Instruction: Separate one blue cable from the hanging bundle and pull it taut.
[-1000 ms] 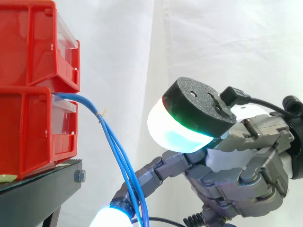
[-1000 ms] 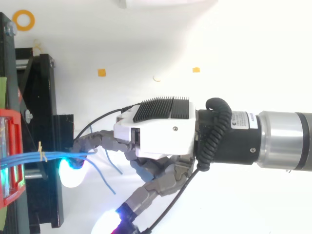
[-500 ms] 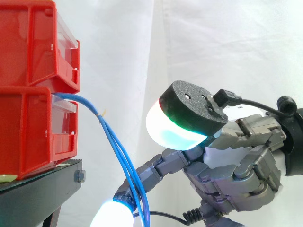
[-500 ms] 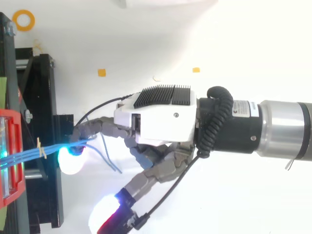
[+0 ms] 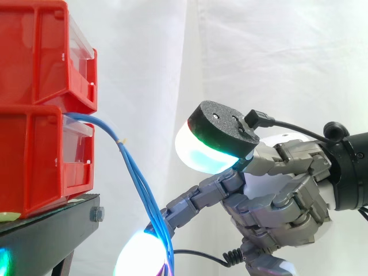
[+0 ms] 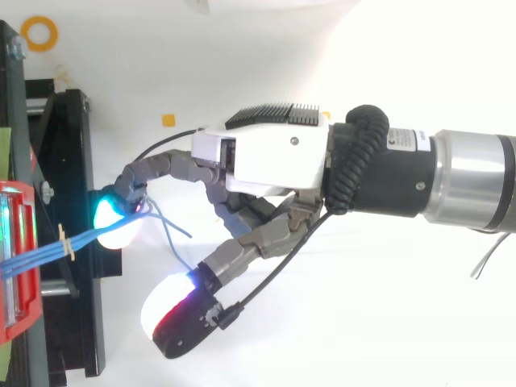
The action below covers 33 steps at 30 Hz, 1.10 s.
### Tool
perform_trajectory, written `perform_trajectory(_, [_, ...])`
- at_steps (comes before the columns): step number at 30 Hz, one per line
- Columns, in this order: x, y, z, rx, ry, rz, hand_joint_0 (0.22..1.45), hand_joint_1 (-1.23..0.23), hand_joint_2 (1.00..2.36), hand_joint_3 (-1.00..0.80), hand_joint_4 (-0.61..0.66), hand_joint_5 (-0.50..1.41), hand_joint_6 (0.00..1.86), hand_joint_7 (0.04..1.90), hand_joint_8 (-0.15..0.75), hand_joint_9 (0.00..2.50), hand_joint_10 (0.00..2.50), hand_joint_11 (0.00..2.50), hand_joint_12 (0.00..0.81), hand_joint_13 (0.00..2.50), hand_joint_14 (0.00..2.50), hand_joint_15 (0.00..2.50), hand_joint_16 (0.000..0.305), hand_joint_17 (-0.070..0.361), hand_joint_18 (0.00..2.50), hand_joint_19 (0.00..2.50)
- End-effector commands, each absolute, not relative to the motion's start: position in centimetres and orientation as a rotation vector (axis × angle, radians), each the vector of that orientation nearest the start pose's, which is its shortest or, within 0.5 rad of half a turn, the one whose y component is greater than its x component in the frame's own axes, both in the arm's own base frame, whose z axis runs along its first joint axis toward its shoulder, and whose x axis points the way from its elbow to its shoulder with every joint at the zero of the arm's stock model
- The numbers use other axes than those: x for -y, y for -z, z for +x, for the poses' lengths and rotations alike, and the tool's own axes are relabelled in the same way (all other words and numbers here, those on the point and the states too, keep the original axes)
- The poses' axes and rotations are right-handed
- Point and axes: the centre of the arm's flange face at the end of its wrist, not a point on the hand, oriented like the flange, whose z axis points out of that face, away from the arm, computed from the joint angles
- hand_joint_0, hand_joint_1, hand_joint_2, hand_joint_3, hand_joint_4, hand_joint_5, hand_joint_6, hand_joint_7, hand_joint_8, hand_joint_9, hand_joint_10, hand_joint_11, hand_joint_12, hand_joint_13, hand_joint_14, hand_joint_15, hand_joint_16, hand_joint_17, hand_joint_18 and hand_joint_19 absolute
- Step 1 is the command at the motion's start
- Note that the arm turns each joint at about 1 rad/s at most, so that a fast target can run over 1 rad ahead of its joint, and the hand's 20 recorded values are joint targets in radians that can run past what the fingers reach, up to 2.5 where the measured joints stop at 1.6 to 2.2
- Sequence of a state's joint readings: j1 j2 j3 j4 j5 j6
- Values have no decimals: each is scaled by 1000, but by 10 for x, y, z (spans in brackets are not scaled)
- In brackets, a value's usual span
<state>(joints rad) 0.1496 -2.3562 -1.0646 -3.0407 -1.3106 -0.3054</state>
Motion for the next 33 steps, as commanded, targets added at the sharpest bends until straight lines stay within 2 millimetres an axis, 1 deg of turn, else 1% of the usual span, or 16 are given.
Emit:
perform_trajectory(1, [46, -240, 770, -1417, -809, 1133, 364, -754, 1000, -500, 354, -165, 502, 736, 275, 2151, 1266, 1312, 414, 2059, 640, 1416, 86, 193, 1759, 686])
perform_trajectory(3, [46, -240, 770, -1415, -809, 1133, 364, -753, 1000, -500, 352, -165, 502, 737, 274, 2152, 1263, 1314, 424, 2060, 641, 1412, 86, 193, 1752, 685])
perform_trajectory(4, [46, -241, 770, -1413, -810, 1133, 364, -754, 1000, -500, 345, -165, 502, 736, 274, 2152, 1264, 1314, 413, 2058, 641, 1417, 86, 193, 1750, 690])
perform_trajectory(7, [46, -249, 774, -1403, -817, 1127, 365, -756, 1000, -500, 343, -162, 502, 735, 274, 2152, 1262, 1319, 413, 2058, 643, 1413, 86, 193, 1738, 691])
perform_trajectory(9, [45, -260, 779, -1385, -830, 1115, 365, -755, 1000, -500, 340, -163, 502, 735, 274, 2152, 1261, 1318, 413, 2058, 643, 1415, 86, 192, 1731, 691])
perform_trajectory(19, [45, -276, 782, -1386, -826, 1110, 367, -751, 1000, -500, 344, -161, 502, 739, 271, 2153, 1256, 1325, 419, 2062, 643, 1406, 84, 190, 1714, 695])
perform_trajectory(20, [45, -274, 781, -1390, -824, 1112, 368, -753, 1000, -500, 346, -160, 503, 738, 272, 2154, 1258, 1307, 407, 2060, 645, 1402, 85, 190, 1713, 696])
perform_trajectory(21, [45, -274, 780, -1396, -821, 1117, 368, -754, 1000, -500, 343, -160, 502, 739, 262, 2154, 1256, 1311, 410, 2059, 646, 1404, 84, 189, 1712, 704])
perform_trajectory(24, [45, -274, 780, -1400, -818, 1119, 367, -754, 1000, -500, 330, -152, 503, 743, 272, 2156, 1252, 1316, 419, 2060, 643, 1409, 83, 188, 1702, 695])
perform_trajectory(25, [45, -273, 780, -1401, -817, 1119, 367, -755, 1000, -500, 318, -147, 502, 742, 270, 2156, 1252, 1315, 410, 2058, 645, 1409, 84, 188, 1690, 697])
perform_trajectory(30, [45, -274, 780, -1400, -818, 1119, 354, -759, 1000, -500, 253, -128, 502, 740, 285, 2136, 1135, 1415, 434, 2032, 612, 1434, 84, 190, 1656, 697])
perform_trajectory(33, [44, -274, 780, -1401, -819, 1118, 353, -768, 1000, -500, 221, -122, 502, 732, 282, 2107, 1133, 1420, 435, 2011, 606, 1430, 84, 189, 1638, 691])
